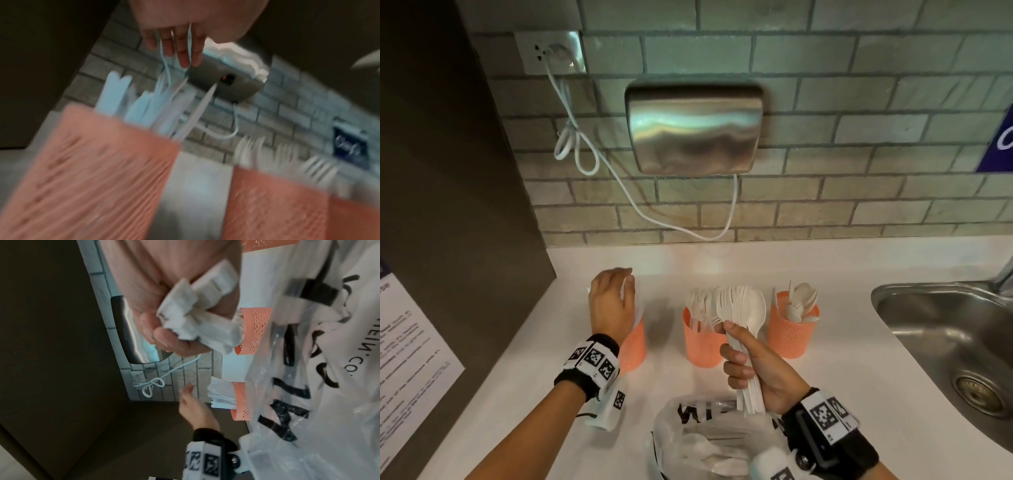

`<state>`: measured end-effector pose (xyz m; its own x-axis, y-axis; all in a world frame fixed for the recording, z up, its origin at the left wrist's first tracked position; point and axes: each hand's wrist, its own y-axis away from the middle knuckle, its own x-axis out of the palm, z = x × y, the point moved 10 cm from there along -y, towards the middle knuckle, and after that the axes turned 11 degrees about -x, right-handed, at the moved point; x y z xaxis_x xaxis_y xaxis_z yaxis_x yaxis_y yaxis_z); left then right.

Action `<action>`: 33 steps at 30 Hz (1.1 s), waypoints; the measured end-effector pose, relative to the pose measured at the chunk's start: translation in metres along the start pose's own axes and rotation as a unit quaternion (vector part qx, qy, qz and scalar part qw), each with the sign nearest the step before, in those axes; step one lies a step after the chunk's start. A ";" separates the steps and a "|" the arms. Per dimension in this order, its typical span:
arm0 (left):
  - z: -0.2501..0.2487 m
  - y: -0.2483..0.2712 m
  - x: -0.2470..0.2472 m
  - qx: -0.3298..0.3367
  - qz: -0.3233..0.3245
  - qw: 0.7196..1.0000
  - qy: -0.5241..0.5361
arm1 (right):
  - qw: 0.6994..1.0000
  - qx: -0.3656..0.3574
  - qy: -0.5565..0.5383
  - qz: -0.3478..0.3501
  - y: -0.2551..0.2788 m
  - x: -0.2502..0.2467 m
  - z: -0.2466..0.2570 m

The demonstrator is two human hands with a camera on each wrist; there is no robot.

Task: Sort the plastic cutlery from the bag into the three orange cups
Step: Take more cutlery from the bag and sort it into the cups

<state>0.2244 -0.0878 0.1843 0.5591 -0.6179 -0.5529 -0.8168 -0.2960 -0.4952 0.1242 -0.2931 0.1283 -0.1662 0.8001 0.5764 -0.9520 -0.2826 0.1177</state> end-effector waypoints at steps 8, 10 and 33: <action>-0.095 0.059 -0.004 -0.085 0.251 0.950 0.162 | 0.997 -0.044 0.065 -0.020 0.001 0.004 -0.003; -0.097 0.085 0.012 -0.115 0.311 0.935 0.128 | 0.994 -0.056 0.087 -0.029 0.001 0.006 -0.006; -0.083 0.130 0.050 -0.239 0.314 0.873 0.288 | 0.964 -0.184 0.189 -0.036 0.025 0.011 -0.004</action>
<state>0.1347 -0.2179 0.1477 -0.0718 -0.9905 -0.1176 -0.9794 0.0477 0.1961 0.0977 -0.2897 0.1344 -0.1120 0.9657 0.2342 -0.9798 -0.0680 -0.1880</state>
